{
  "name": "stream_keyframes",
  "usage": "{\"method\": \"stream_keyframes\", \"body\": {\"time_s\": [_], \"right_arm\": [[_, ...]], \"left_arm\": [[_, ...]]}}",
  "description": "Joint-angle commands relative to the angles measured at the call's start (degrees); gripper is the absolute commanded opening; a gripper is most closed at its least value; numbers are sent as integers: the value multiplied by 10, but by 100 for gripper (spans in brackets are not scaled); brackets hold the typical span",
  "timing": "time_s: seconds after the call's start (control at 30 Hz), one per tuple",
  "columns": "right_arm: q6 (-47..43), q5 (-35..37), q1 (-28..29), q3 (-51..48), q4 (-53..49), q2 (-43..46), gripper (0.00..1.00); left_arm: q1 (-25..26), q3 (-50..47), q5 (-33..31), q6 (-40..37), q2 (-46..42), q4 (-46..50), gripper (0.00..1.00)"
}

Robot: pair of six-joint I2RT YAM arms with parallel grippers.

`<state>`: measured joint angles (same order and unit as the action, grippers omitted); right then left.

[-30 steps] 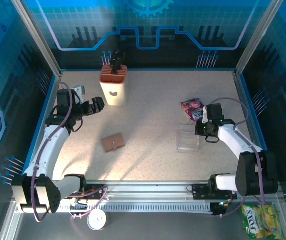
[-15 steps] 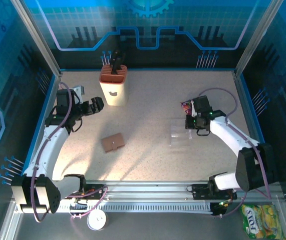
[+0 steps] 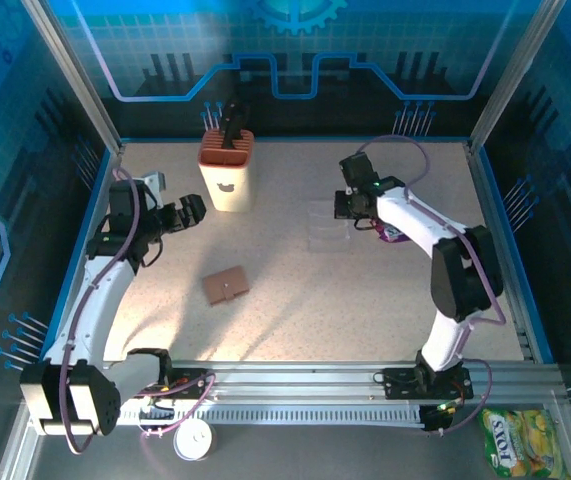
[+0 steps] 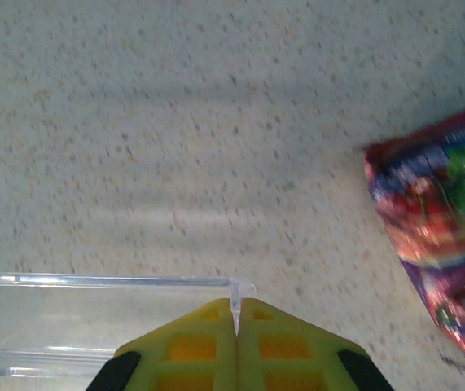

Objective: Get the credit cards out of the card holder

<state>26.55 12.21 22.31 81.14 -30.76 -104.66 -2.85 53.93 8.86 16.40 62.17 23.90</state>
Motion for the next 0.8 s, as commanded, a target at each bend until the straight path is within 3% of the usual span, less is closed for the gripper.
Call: {"method": "stream_keyframes", "body": {"time_s": [0.0,0.27,0.77], "right_arm": [[23,24,12,61,-20,-40,0],[28,37,20,147,-41,-123,0],[34,37,19,191,-54,-183,0]], "left_arm": [[-5,-6,4,24,-21,30,99],[-5,-29,-18,20,-34,48,99],[-5,-28,-22,11,-37,50,99]]}}
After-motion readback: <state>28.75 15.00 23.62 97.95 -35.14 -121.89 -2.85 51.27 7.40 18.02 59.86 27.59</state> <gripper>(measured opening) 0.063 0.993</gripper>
